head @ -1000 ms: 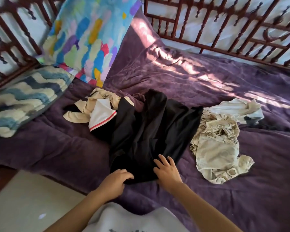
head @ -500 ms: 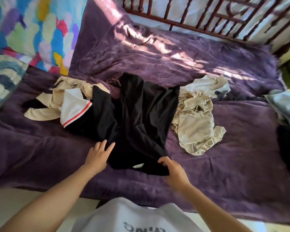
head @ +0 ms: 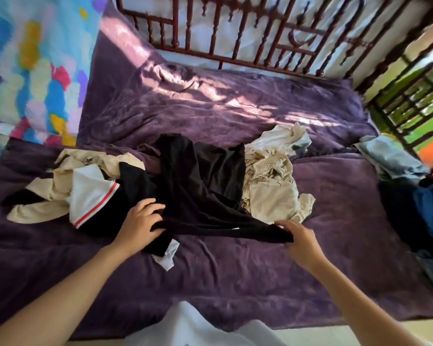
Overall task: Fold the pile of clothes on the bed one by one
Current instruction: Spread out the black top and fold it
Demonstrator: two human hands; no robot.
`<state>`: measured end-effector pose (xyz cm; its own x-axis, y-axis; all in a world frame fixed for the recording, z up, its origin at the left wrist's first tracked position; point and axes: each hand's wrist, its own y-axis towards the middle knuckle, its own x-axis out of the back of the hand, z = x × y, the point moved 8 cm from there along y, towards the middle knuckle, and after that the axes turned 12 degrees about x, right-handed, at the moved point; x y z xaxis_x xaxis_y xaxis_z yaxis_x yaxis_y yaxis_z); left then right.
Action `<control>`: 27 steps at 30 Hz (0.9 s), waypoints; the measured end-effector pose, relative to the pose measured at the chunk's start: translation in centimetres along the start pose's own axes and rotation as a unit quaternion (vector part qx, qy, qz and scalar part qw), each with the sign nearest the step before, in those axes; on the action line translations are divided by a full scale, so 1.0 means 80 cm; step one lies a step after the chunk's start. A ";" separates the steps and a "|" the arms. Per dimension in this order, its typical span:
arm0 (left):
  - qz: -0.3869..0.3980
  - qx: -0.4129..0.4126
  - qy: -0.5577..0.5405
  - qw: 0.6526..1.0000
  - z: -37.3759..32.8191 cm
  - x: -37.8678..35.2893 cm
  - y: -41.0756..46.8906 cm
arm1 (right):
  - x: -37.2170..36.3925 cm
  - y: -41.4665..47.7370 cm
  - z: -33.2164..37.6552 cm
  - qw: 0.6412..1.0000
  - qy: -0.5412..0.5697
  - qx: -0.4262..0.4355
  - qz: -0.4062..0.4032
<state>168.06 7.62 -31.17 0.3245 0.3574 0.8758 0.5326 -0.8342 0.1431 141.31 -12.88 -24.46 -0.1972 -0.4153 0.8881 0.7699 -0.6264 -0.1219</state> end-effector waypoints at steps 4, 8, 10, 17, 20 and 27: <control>-0.049 0.083 -0.153 0.983 -0.010 0.104 0.075 | 0.089 0.066 0.025 0.996 0.003 0.006 -0.093; -0.114 0.139 -0.243 0.953 -0.039 0.248 0.146 | 0.220 0.119 0.089 0.967 0.002 0.078 -0.242; -0.169 0.126 -0.273 0.939 -0.065 0.325 0.170 | 0.288 0.127 0.131 0.940 0.000 0.106 -0.324; -0.301 0.085 -0.415 0.855 -0.125 0.503 0.203 | 0.447 0.105 0.234 0.838 0.061 0.166 -0.516; -0.354 0.081 -0.398 0.843 -0.129 0.536 0.204 | 0.469 0.108 0.250 0.872 0.085 0.181 -0.446; -0.171 0.165 -0.265 0.935 -0.159 0.428 0.244 | 0.407 0.141 0.248 0.929 0.291 0.119 -0.195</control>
<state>179.61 -1.74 7.50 0.3866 0.8102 0.4406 0.8593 -0.4899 0.1469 155.60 -20.43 11.88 -0.7308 -0.5175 0.4450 0.6698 -0.6691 0.3219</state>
